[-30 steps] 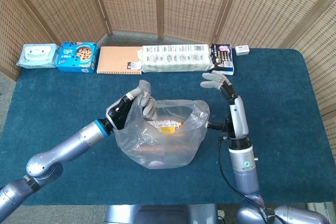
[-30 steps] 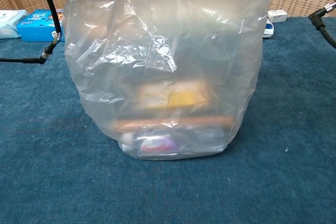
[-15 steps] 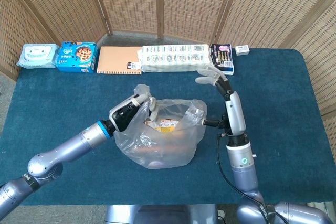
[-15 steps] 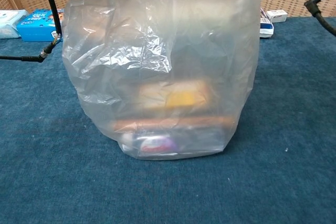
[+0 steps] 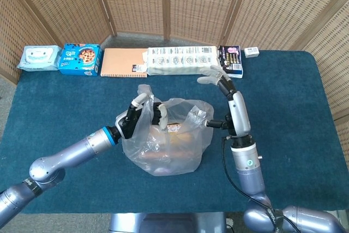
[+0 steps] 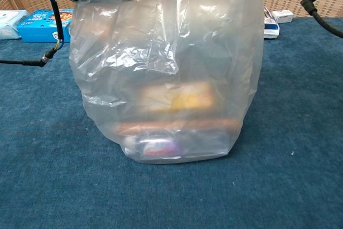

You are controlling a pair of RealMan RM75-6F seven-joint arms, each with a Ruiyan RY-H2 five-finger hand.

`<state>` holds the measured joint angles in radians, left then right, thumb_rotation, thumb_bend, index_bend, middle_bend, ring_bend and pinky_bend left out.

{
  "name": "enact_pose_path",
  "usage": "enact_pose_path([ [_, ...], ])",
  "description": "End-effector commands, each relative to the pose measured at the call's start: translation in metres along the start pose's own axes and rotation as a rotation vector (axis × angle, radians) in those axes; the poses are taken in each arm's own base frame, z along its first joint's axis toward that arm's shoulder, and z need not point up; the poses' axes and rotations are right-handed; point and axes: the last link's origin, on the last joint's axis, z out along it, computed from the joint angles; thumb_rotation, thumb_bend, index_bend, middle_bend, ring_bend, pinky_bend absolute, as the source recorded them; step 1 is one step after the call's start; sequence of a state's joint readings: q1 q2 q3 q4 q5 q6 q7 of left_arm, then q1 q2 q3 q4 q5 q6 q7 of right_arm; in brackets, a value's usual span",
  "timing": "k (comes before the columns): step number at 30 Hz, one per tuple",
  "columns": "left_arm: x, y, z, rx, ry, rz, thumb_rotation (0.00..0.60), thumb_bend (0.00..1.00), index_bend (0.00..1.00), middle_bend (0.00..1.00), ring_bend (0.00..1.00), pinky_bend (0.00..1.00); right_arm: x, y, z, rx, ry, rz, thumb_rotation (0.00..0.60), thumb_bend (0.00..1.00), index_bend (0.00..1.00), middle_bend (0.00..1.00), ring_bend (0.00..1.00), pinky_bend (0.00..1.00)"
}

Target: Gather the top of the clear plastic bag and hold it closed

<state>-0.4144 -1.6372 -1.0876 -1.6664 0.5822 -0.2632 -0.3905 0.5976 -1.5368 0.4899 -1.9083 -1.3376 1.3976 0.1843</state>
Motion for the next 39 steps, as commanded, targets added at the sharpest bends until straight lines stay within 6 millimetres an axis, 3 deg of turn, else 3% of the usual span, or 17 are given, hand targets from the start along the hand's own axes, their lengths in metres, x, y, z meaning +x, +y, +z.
enact_pose_path([
  [1, 0.002, -0.001, 0.001, 0.008, 0.007, 0.015, 0.0, 0.23, 0.42, 0.55, 0.53, 0.47, 0.0, -0.001, 0.0, 0.001, 0.0, 0.001, 0.6, 0.14, 0.3, 0.23, 0.12, 0.1],
  [7, 0.001, -0.002, 0.003, 0.019, 0.007, 0.042, 0.0, 0.23, 0.34, 0.49, 0.48, 0.46, -0.002, 0.0, 0.001, 0.0, -0.011, -0.001, 0.6, 0.14, 0.3, 0.23, 0.12, 0.09],
  [27, -0.012, -0.003, 0.015, -0.04, 0.015, 0.081, 0.0, 0.2, 0.32, 0.47, 0.42, 0.4, -0.009, -0.004, 0.007, 0.014, -0.039, 0.014, 0.6, 0.14, 0.3, 0.23, 0.12, 0.09],
  [39, -0.027, -0.006, 0.021, -0.038, -0.026, 0.126, 0.0, 0.18, 0.32, 0.43, 0.33, 0.29, -0.017, -0.009, 0.004, 0.011, -0.072, 0.04, 0.6, 0.14, 0.3, 0.23, 0.11, 0.09],
])
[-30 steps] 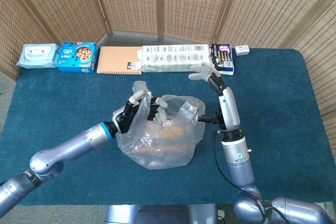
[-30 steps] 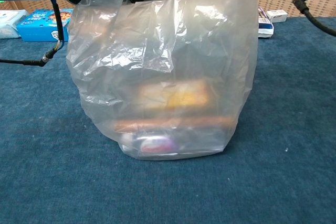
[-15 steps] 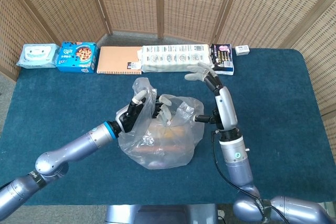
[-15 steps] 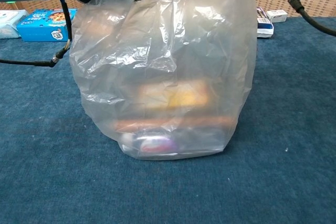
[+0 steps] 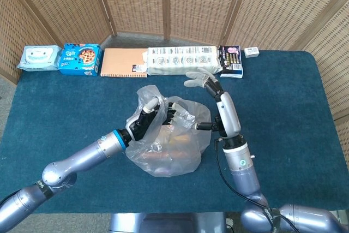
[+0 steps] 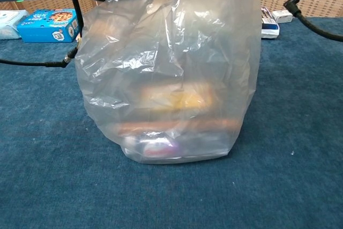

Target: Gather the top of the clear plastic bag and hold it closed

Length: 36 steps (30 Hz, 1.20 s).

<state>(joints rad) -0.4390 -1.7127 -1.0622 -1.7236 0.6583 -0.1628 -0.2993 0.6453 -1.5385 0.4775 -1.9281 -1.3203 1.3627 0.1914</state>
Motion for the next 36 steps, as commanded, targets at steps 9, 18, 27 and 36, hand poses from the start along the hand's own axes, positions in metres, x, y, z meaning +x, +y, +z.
enact_pose_path([
  [9, -0.009, -0.003, 0.003, 0.012, -0.046, 0.06, 0.0, 0.17, 0.32, 0.41, 0.29, 0.24, 0.0, 0.001, 0.001, -0.021, 0.01, 0.008, 0.6, 0.14, 0.3, 0.23, 0.11, 0.09],
  [18, -0.009, -0.005, 0.005, 0.015, -0.056, 0.075, 0.0, 0.16, 0.32, 0.38, 0.25, 0.2, -0.005, 0.001, 0.0, -0.035, -0.006, 0.011, 0.6, 0.14, 0.3, 0.23, 0.11, 0.09],
  [27, -0.01, -0.007, 0.01, 0.013, -0.071, 0.067, 0.0, 0.16, 0.32, 0.38, 0.23, 0.15, -0.013, 0.005, 0.007, -0.056, -0.021, 0.007, 0.6, 0.14, 0.3, 0.23, 0.11, 0.09],
  [36, -0.012, -0.011, 0.014, 0.024, -0.097, 0.069, 0.0, 0.16, 0.32, 0.37, 0.22, 0.14, -0.02, 0.011, 0.016, -0.088, -0.022, 0.011, 0.6, 0.14, 0.3, 0.23, 0.11, 0.09],
])
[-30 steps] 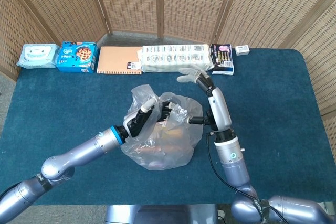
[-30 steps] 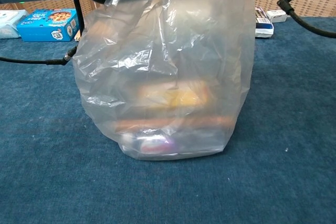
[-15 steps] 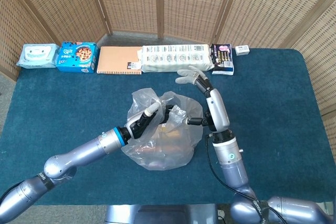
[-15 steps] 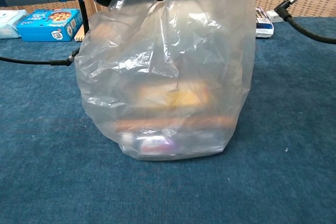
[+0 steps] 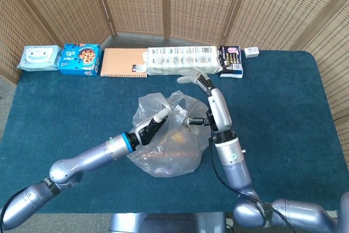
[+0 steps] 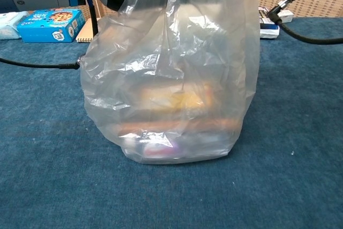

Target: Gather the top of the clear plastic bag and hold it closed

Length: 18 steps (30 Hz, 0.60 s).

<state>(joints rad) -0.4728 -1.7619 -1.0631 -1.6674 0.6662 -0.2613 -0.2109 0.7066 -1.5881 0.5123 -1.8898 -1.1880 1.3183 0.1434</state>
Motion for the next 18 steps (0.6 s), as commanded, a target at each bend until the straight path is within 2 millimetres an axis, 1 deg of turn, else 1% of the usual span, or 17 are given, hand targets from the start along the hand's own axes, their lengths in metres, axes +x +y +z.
enact_pose_path([
  [1, -0.001, 0.0, 0.001, 0.001, -0.005, 0.003, 0.0, 0.16, 0.33, 0.37, 0.22, 0.14, -0.002, 0.001, 0.002, -0.006, -0.003, -0.004, 0.6, 0.14, 0.3, 0.22, 0.11, 0.09],
  [6, -0.002, 0.001, 0.004, 0.007, -0.017, 0.006, 0.0, 0.15, 0.35, 0.37, 0.22, 0.13, -0.004, 0.004, 0.005, -0.015, -0.006, -0.012, 0.6, 0.14, 0.3, 0.23, 0.11, 0.09],
  [10, -0.002, 0.0, 0.006, 0.013, -0.023, 0.007, 0.0, 0.15, 0.4, 0.37, 0.23, 0.14, -0.005, 0.005, 0.007, -0.021, -0.012, -0.02, 0.6, 0.14, 0.3, 0.23, 0.11, 0.09],
  [12, -0.003, 0.0, 0.006, 0.02, -0.029, 0.01, 0.0, 0.16, 0.43, 0.37, 0.26, 0.14, -0.005, 0.006, 0.009, -0.024, -0.011, -0.025, 0.6, 0.14, 0.3, 0.23, 0.11, 0.09],
  [15, -0.001, 0.0, 0.005, 0.029, -0.026, 0.017, 0.0, 0.15, 0.49, 0.4, 0.34, 0.19, -0.002, 0.009, 0.012, -0.034, -0.005, -0.034, 0.6, 0.14, 0.3, 0.23, 0.11, 0.09],
  [18, 0.002, -0.001, 0.005, 0.032, -0.012, 0.015, 0.0, 0.15, 0.51, 0.45, 0.4, 0.23, 0.0, 0.012, 0.014, -0.044, -0.005, -0.046, 0.6, 0.14, 0.3, 0.24, 0.11, 0.09],
])
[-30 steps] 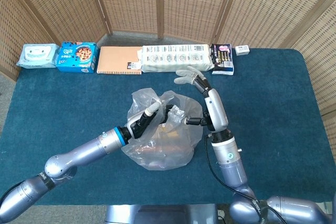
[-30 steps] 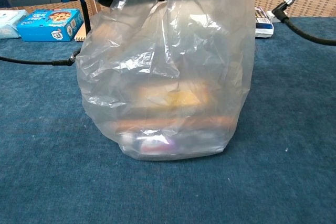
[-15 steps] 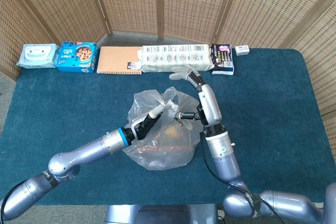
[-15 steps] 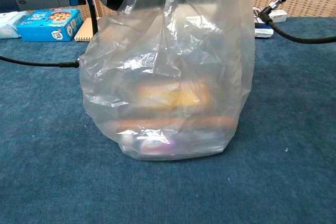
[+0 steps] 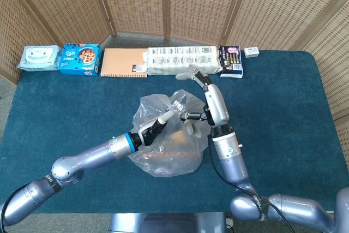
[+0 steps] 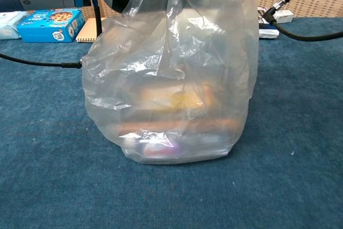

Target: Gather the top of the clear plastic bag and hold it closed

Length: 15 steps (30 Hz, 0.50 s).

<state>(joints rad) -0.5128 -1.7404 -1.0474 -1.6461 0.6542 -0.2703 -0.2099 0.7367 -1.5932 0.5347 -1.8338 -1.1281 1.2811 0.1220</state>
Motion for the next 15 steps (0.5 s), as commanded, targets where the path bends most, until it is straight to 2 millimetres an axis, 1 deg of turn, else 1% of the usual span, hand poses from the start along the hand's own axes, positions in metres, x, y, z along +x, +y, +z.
enact_pose_path([
  [1, 0.002, 0.0, 0.0, 0.003, 0.011, -0.006, 0.0, 0.15, 0.51, 0.46, 0.41, 0.23, 0.002, 0.002, 0.002, -0.008, -0.001, -0.009, 0.6, 0.14, 0.3, 0.24, 0.11, 0.09],
  [5, 0.003, -0.001, -0.001, 0.006, 0.025, -0.017, 0.0, 0.15, 0.55, 0.51, 0.47, 0.27, 0.003, 0.005, 0.004, -0.016, -0.002, -0.015, 0.6, 0.14, 0.3, 0.24, 0.11, 0.09],
  [9, 0.004, 0.002, -0.001, -0.009, 0.036, -0.074, 0.0, 0.15, 0.56, 0.53, 0.5, 0.3, 0.003, 0.008, 0.004, -0.025, -0.015, -0.028, 0.6, 0.14, 0.3, 0.24, 0.11, 0.09],
  [13, 0.006, 0.004, -0.003, -0.018, 0.042, -0.103, 0.0, 0.15, 0.57, 0.57, 0.56, 0.36, 0.002, 0.013, 0.005, -0.041, -0.036, -0.045, 0.6, 0.14, 0.3, 0.24, 0.11, 0.09],
  [15, 0.013, 0.006, -0.005, -0.038, 0.075, -0.157, 0.0, 0.15, 0.58, 0.59, 0.59, 0.38, 0.002, 0.018, 0.003, -0.052, -0.063, -0.06, 0.6, 0.14, 0.3, 0.24, 0.11, 0.09],
])
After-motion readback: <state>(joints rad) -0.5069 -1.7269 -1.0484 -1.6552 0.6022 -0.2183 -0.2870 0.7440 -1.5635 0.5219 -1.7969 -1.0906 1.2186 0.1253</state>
